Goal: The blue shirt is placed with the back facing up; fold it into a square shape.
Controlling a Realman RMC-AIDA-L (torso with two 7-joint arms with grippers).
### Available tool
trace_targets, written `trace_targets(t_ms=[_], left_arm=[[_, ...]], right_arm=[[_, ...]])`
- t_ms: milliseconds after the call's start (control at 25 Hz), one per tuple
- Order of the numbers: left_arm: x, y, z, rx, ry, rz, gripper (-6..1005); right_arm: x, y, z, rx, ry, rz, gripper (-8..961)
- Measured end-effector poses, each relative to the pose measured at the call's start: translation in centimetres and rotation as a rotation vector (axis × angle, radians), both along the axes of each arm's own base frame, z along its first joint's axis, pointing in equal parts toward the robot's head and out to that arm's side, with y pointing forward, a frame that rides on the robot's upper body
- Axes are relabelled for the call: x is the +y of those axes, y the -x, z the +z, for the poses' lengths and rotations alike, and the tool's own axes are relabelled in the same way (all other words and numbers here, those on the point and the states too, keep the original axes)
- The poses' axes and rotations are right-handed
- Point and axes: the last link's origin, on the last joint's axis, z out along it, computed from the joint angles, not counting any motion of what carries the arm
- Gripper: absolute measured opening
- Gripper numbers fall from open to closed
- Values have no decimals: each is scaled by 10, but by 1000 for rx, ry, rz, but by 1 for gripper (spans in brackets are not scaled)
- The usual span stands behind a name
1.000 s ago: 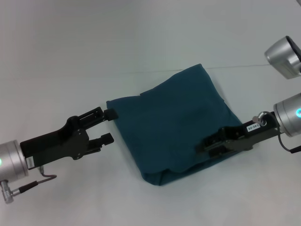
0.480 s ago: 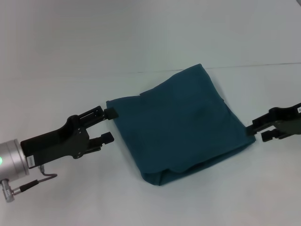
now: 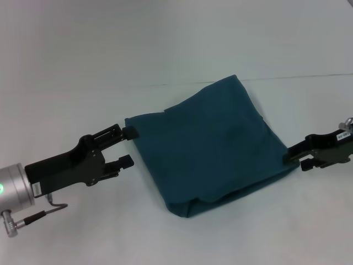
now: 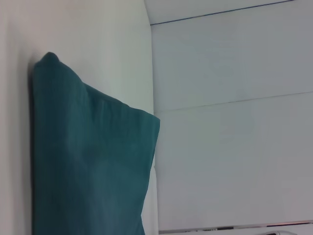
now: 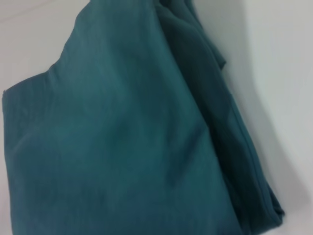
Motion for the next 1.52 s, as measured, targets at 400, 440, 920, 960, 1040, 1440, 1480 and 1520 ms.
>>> trace_targets(t_ms=[400, 440, 920, 960, 1040, 1440, 1480, 1520], left_arm=[[0, 0, -1, 0, 0, 1, 904], [0, 0, -1, 0, -1, 1, 904], [1, 0, 0, 2, -6, 5, 905], [1, 1, 1, 1, -7, 6, 905], [1, 1, 2, -2, -12, 10, 905], [0, 4, 4, 4, -20, 7, 905], [-1, 5, 4, 6, -19, 4, 905], [-1, 5, 3, 6, -19, 3, 905]], right_arm=[[3, -5, -14, 0, -24, -24, 583], [3, -5, -15, 0, -29, -26, 583], [10, 3, -24, 11, -57, -14, 304], [10, 3, -24, 15, -58, -15, 265], [10, 4, -24, 22, -60, -15, 186], [15, 23, -20, 100, -59, 16, 70], [17, 27, -19, 116, -59, 23, 69], [18, 29, -18, 125, -59, 28, 69]])
